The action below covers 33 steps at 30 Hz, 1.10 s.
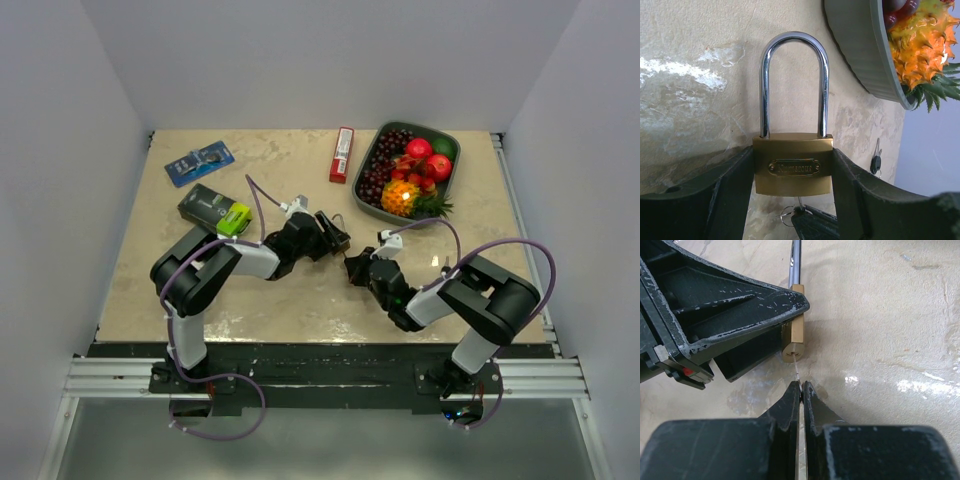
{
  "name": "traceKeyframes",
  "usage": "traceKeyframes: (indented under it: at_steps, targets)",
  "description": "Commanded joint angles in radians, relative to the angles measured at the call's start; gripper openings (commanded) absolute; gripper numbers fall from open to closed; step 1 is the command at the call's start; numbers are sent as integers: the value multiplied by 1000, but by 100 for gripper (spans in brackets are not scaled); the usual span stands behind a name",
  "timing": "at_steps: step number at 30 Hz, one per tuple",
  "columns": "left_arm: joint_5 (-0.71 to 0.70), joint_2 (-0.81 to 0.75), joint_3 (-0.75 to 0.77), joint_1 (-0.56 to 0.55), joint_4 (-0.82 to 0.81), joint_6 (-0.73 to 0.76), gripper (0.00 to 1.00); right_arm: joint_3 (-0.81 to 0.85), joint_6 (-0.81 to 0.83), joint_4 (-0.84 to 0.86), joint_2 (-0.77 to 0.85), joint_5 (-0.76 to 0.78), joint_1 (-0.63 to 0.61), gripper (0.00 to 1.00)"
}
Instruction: Unlock with the key
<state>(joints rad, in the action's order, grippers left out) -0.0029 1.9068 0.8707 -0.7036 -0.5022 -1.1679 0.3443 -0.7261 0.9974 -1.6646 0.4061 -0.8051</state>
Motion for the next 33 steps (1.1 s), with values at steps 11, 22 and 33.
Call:
traceKeyframes:
  at_steps: [11,22,33]
  targets:
    - [35,26,-41,-85,106,-7,0,76,-3,72,-20,105,3,0]
    - [35,31,-58,-103,105,-7,0,81,16,89,-17,120,3,0]
    - [17,29,-79,-131,106,-12,0,84,31,113,-17,125,3,0]
